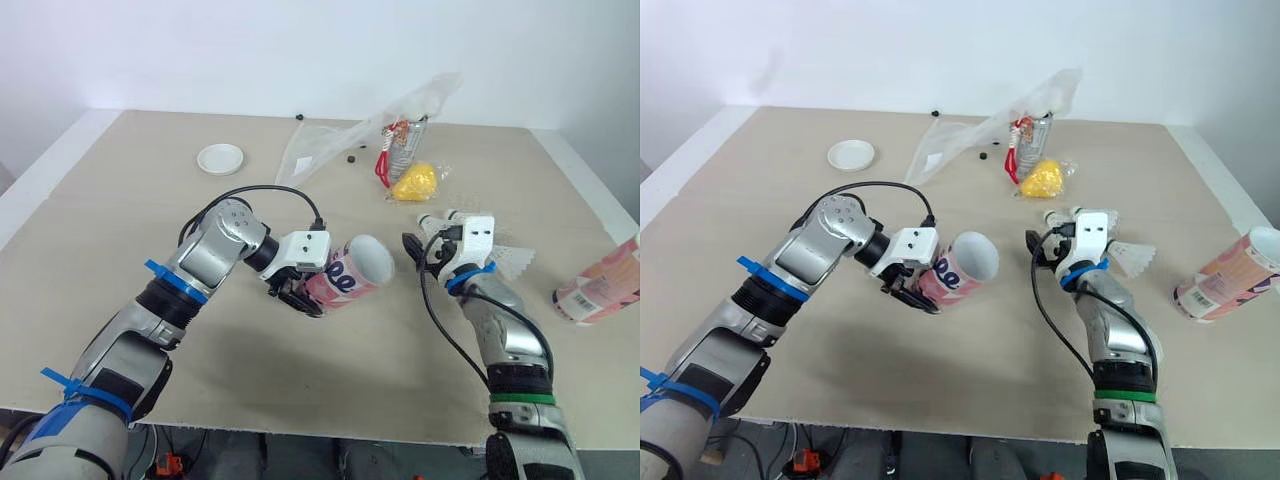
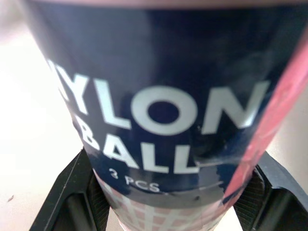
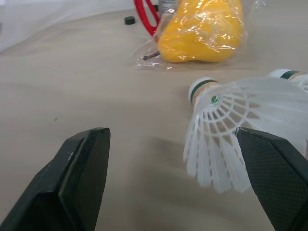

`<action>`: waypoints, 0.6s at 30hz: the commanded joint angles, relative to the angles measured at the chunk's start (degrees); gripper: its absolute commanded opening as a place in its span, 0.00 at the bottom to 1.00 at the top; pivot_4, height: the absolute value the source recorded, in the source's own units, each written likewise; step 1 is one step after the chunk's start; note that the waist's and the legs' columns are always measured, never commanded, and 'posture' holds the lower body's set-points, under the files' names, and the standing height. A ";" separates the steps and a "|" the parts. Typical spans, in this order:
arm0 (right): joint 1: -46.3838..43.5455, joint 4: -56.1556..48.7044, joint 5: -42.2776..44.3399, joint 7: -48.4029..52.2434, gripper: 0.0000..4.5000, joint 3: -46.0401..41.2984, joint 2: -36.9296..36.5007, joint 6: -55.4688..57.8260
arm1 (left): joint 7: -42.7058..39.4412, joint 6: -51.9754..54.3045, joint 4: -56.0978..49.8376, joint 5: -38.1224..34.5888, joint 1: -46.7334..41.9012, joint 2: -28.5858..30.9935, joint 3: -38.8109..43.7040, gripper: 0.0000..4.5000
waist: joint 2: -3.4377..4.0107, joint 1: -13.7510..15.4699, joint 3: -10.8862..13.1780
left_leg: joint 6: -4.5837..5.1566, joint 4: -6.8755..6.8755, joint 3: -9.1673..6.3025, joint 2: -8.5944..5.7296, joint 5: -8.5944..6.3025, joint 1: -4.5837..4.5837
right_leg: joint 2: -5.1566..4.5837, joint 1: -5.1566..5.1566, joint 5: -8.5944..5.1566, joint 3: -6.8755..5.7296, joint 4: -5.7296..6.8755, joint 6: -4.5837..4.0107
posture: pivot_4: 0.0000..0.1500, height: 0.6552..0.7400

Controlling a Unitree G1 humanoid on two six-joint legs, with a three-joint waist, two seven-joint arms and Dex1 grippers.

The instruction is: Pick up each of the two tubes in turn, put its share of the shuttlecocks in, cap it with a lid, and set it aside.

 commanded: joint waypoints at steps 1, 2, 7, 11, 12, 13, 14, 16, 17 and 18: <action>-3.58 2.70 -1.02 -0.83 0.94 -0.43 0.18 -2.59 | 0.44 0.39 -2.45 -0.88 -0.24 0.07 0.70 0.63 | 0.00 -0.01 0.00 | 0.00 0.00 0.00 0.00 0.00 0.00 | 0.00 0.00 -0.01 0.00 0.00 0.00 | 1.00 1.00; -4.13 3.57 -1.33 -1.01 0.88 -0.47 0.25 -2.96 | 0.55 0.55 -2.61 -0.93 -0.14 0.11 0.72 0.63 | 0.00 -0.01 0.00 | 0.00 -0.01 0.00 0.00 0.00 0.00 | 0.00 0.00 0.00 0.00 0.00 0.00 | 1.00 1.00; -5.96 7.02 -2.69 -0.83 0.53 -0.13 0.00 -4.41 | 1.03 1.33 -3.30 -1.16 0.27 0.16 0.89 0.63 | 0.00 -0.03 0.00 | 0.00 -0.01 0.00 0.00 0.00 0.00 | 0.00 0.00 0.00 0.00 0.00 0.00 | 1.00 1.00; -6.30 6.83 -3.19 -0.07 0.23 0.31 0.14 -4.56 | 1.50 1.41 -2.98 -1.21 0.24 0.10 0.95 0.63 | 0.00 -0.03 0.00 | 0.00 -0.01 0.00 0.00 0.00 0.00 | 0.00 0.00 0.00 0.00 0.00 0.00 | 1.00 1.00; -6.21 6.36 -3.27 0.10 0.13 0.47 0.19 -4.49 | 1.60 1.36 -2.85 -1.20 0.22 0.08 0.94 0.63 | 0.00 -0.04 0.00 | 0.00 -0.01 0.00 0.00 0.00 0.00 | 0.00 0.00 0.00 0.00 0.00 0.00 | 1.00 1.00; -6.08 5.90 -3.33 0.22 0.05 0.54 0.26 -4.35 | 1.69 1.36 -2.79 -1.24 0.20 0.06 0.91 0.63 | 0.00 -0.04 0.00 | 0.00 -0.01 0.00 0.00 0.00 0.00 | 0.00 0.00 0.00 0.00 0.00 0.01 | 1.00 1.00; -5.88 5.37 -3.38 0.36 0.02 0.66 0.31 -4.17 | 1.80 1.36 -2.72 -1.26 0.17 0.02 0.88 0.63 | 0.00 -0.03 0.00 | 0.00 -0.01 0.00 0.00 0.00 0.00 | 0.01 0.00 0.00 0.00 0.00 0.01 | 1.00 1.00; -5.36 3.87 -3.08 0.56 0.02 0.83 0.59 -3.48 | 2.07 0.86 -1.88 -1.09 -0.07 -0.15 0.82 0.63 | 0.00 -0.04 0.00 | 0.00 -0.01 0.00 0.00 0.00 0.00 | 0.01 0.00 0.00 0.00 0.00 0.01 | 1.00 1.00; -5.02 3.13 -3.03 0.80 0.02 1.04 0.60 -3.33 | 2.18 0.66 -1.53 -1.03 -0.17 -0.24 0.79 0.63 | 0.01 -0.04 0.00 | 0.00 -0.01 0.00 0.00 0.00 0.00 | 0.01 0.00 0.00 0.00 0.01 0.01 | 1.00 1.00; -4.74 2.55 -3.08 0.94 0.02 1.25 0.58 -3.16 | 2.26 0.46 -1.23 -0.99 -0.26 -0.31 0.77 0.63 | 0.01 -0.04 0.00 | 0.00 -0.01 0.00 0.00 0.00 0.00 | 0.01 0.00 0.00 0.00 0.01 0.01 | 1.00 1.00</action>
